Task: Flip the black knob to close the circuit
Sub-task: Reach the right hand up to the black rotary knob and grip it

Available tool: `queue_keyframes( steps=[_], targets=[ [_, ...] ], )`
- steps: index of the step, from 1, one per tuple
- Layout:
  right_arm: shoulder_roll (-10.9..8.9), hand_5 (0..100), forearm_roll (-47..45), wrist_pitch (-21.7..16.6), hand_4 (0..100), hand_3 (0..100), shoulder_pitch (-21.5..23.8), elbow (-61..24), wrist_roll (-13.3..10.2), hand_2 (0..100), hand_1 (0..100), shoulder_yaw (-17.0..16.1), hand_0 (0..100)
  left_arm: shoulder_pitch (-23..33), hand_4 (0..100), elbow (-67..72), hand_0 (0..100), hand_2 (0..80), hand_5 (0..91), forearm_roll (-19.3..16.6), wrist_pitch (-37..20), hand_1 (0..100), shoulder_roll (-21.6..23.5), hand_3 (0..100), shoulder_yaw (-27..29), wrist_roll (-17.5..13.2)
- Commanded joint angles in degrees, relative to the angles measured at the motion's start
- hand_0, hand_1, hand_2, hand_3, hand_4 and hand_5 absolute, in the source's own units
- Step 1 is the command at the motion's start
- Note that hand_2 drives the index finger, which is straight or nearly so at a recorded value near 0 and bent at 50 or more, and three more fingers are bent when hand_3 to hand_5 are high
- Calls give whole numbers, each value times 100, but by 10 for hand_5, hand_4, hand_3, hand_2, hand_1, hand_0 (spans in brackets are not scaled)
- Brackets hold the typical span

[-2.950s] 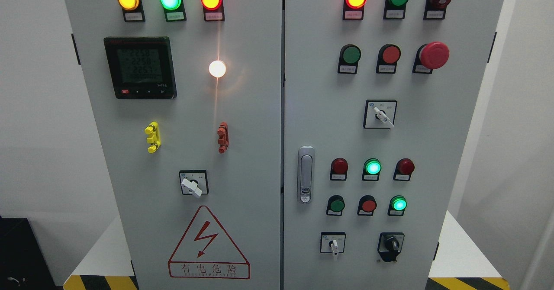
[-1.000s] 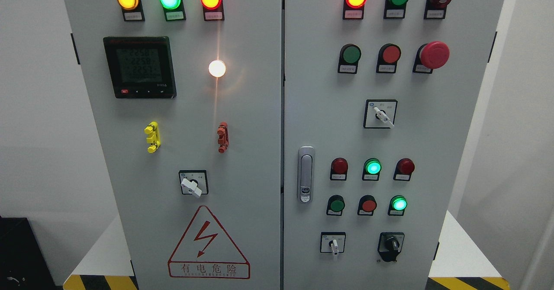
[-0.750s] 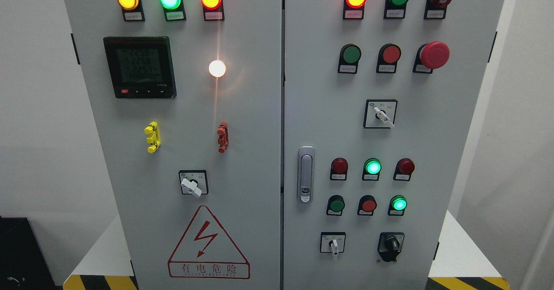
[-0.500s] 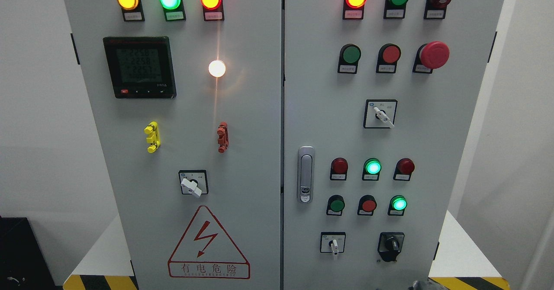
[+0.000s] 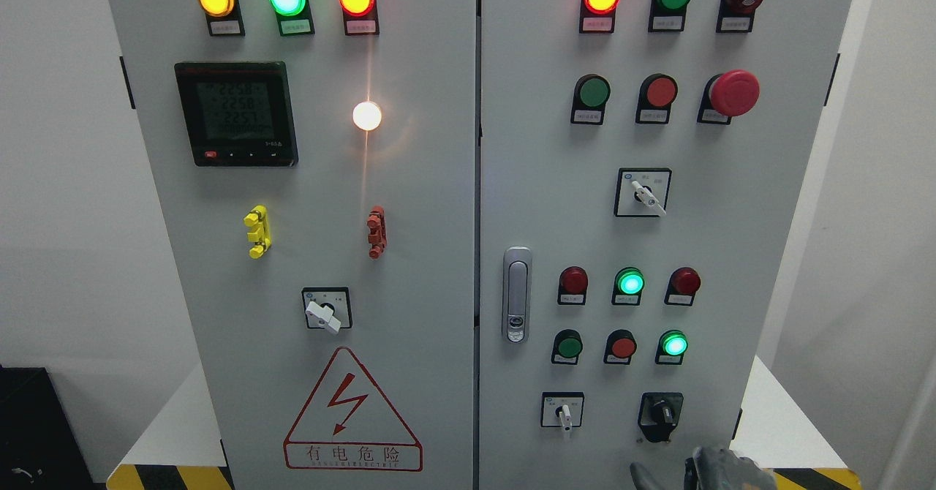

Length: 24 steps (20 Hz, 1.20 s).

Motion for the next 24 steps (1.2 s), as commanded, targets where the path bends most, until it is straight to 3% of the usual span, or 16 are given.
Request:
queue_keyframes(
  steps=[1,18,24],
  targets=[
    [8,889,133,-9,912,1000,-232,132,19,872,0,-29,0,0,0,0,120,0,0,0,0,556,0,0,0,4],
    [-45,888,141,-18,909,1000,-469,308,1,866,0,-196,0,0,0,0,120,0,0,0,0,556,0,0,0,4],
    [-203,886,150,-88,908,1000,-452,334,-69,864,0,-275,0,0,0,0,120,0,0,0,0,556,0,0,0,4]
  ],
)
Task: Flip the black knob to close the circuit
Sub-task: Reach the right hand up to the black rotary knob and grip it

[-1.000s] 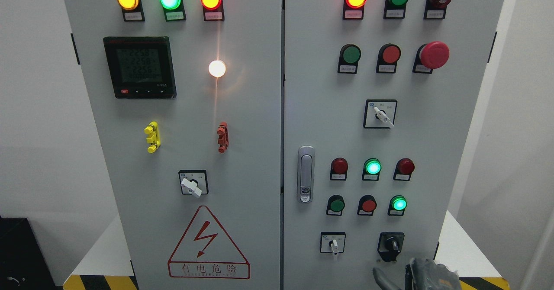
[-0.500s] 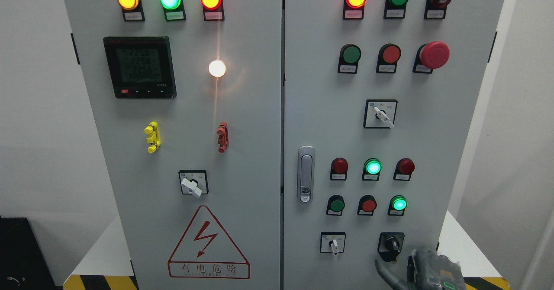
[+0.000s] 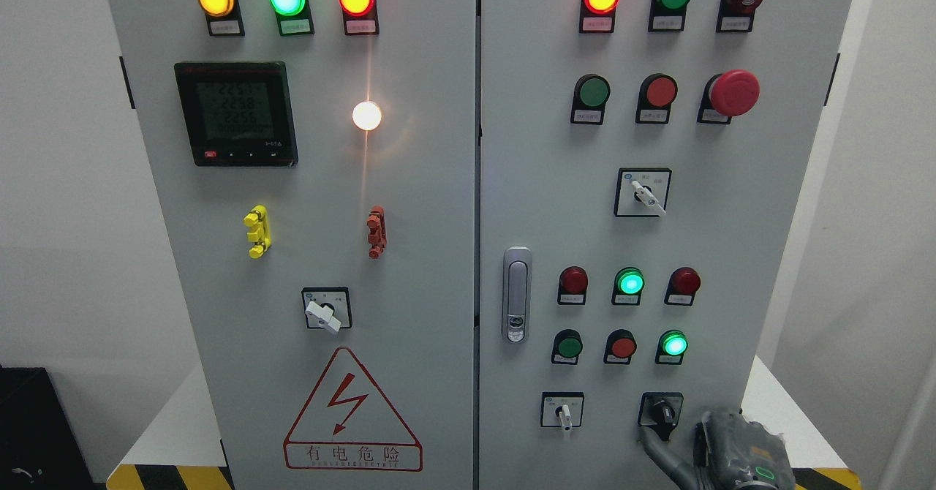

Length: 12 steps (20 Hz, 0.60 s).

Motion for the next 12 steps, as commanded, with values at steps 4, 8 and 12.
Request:
queue_keyframes(
  steps=[4,8,12],
  targets=[
    [-143,885,20,-27,908,1000,-12,117,-119,856,0,-93,0,0,0,0,120,0,0,0,0,556,0,0,0,4],
    [-134,884,12,-27,909,1000,-3,170,-136,853,0,-128,0,0,0,0,120,0,0,0,0,556,0,0,0,4],
    [-143,883,12,-36,909,1000,-3,170,-189,851,0,-171,0,0,0,0,120,0,0,0,0,556,0,0,0,4]
  ],
)
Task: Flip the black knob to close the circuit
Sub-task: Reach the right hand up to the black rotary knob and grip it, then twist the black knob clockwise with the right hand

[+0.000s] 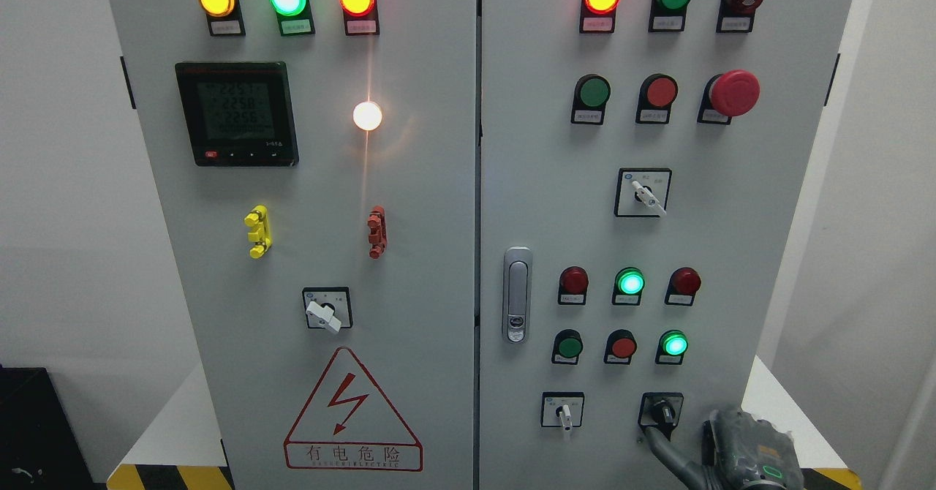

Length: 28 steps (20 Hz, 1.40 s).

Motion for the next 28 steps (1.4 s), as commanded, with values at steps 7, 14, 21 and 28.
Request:
queue_keyframes(
  steps=[7,14,21,28],
  targets=[
    [-58,882,-10,-56,907,1000,6,69,-36,846,0,-194,0,0,0,0,120,0,0,0,0,556,0,0,0,4],
    [-76,876,-19,-118,904,1000,6,60,-80,840,0,-256,0,0,0,0,120,0,0,0,0,556,0,0,0,4],
    [-32,874,-89,-109,905,1000,-3,-10,-97,837,0,-300,0,0,0,0,120,0,0,0,0,556,0,0,0,4],
    [12,873,-115,-109,904,1000,-12,-142,-150,835,0,-300,0,0,0,0,120,0,0,0,0,556,0,0,0,4]
  ],
)
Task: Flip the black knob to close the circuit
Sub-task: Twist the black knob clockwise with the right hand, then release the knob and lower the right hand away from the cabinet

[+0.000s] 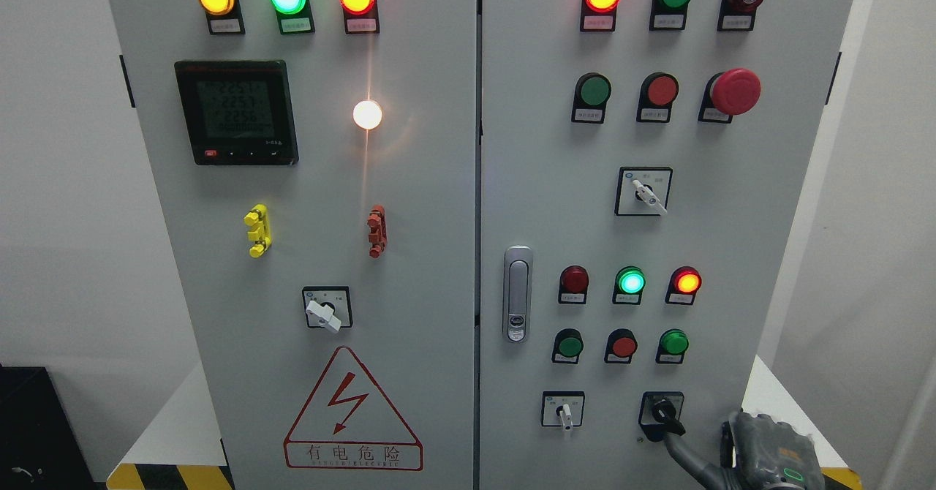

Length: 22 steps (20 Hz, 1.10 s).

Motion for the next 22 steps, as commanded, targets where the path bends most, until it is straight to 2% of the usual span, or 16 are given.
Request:
queue_keyframes(
  steps=[1,11,22],
  targets=[
    [83,872,-21,-7,904,1000,-14,-126,-72,835,0,-50,0,0,0,0,120,0,0,0,0,556,0,0,0,4],
    [91,871,-21,-8,899,1000,-5,-117,-72,834,0,-41,0,0,0,0,120,0,0,0,0,556,0,0,0,4],
    [539,873,-39,-183,892,1000,100,-178,-81,830,0,188,0,0,0,0,120,0,0,0,0,556,0,0,0,4]
  ],
)
